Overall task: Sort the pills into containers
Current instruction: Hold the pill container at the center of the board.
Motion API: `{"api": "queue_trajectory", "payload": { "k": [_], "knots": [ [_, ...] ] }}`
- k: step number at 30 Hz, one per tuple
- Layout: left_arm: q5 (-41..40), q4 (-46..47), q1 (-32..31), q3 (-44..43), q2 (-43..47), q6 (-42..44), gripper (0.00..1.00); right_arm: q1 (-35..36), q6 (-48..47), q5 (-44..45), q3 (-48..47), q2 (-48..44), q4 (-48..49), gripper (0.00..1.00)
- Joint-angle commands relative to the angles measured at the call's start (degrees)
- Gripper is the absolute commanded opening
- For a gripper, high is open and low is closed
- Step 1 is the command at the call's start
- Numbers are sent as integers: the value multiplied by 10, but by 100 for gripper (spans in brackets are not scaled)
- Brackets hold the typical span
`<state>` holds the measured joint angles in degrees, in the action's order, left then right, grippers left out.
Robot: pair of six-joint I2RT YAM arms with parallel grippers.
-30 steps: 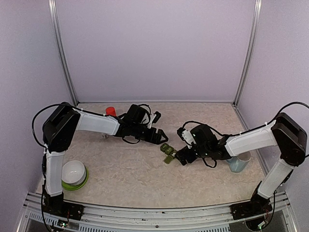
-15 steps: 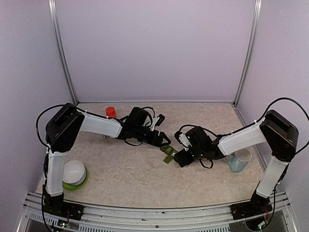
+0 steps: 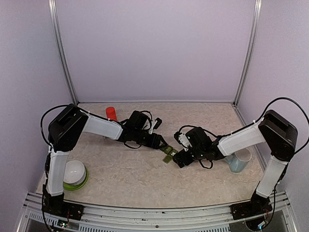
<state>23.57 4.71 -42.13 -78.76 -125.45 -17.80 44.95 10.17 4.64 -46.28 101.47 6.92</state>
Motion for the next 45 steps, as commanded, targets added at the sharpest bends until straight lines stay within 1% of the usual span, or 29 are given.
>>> {"api": "queue_trajectory", "payload": {
  "k": [1, 5, 12, 23, 27, 29, 33, 37, 45],
  "knots": [
    [4, 5, 2, -1, -15, -2, 64, -3, 2, -24, 19, -20, 18, 94],
    [10, 6, 1, 3, -15, -1, 64, -3, 0, -32, 22, -18, 26, 97],
    [21, 13, -4, 10, -15, 3, 64, -2, -2, -31, 21, -6, 28, 100],
    [44, 27, -8, 16, -14, 4, 66, -2, 0, -32, 22, -2, 29, 100],
    [35, 11, -8, 7, -24, 5, 66, -1, -1, -32, 22, -2, 29, 100],
    [27, 1, -8, 3, -31, 6, 65, -1, -2, -32, 22, -3, 29, 100],
    [11, -5, -9, 3, -35, 5, 56, 1, -4, -30, 21, -6, 28, 100],
    [5, -5, -11, 4, -35, 3, 50, 3, -7, -30, 21, -8, 29, 100],
    [7, -10, -12, 2, -38, 3, 44, 9, -15, -27, 25, -2, 45, 100]
  ]
}}
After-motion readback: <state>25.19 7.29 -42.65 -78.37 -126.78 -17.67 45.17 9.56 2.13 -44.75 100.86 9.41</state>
